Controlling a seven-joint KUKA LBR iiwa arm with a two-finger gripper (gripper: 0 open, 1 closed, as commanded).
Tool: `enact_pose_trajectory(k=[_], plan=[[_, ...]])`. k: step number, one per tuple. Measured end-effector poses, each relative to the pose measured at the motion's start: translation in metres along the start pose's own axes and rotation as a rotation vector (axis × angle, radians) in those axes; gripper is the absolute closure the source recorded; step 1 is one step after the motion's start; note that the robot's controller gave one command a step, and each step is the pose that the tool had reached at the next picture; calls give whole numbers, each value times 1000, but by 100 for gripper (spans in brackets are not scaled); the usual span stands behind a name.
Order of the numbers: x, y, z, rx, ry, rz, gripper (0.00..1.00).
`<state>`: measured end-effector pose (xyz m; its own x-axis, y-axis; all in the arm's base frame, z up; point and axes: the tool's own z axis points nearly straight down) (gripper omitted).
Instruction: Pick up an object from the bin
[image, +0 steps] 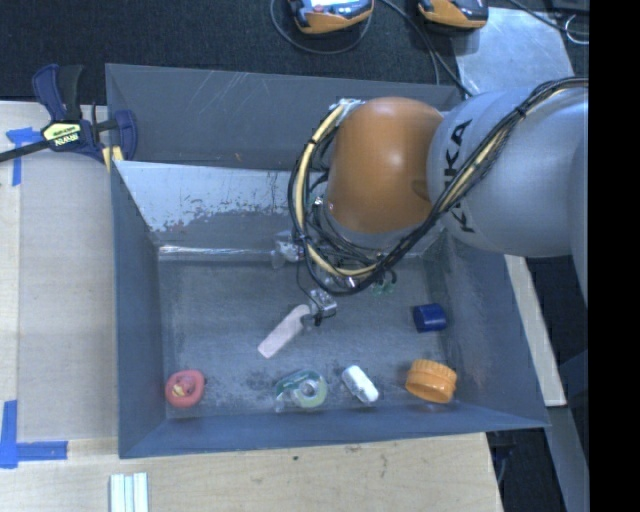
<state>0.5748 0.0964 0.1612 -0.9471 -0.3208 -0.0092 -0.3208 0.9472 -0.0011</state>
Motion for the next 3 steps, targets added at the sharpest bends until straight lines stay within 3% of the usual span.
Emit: enact_pose_trajectory(k=[1,2,3], plan=[[-26,-22,49,-2,3,-323,0],[-7,-14,91,0,-3,-256,0],[-24,-15,90,-1,-2,-489,100]])
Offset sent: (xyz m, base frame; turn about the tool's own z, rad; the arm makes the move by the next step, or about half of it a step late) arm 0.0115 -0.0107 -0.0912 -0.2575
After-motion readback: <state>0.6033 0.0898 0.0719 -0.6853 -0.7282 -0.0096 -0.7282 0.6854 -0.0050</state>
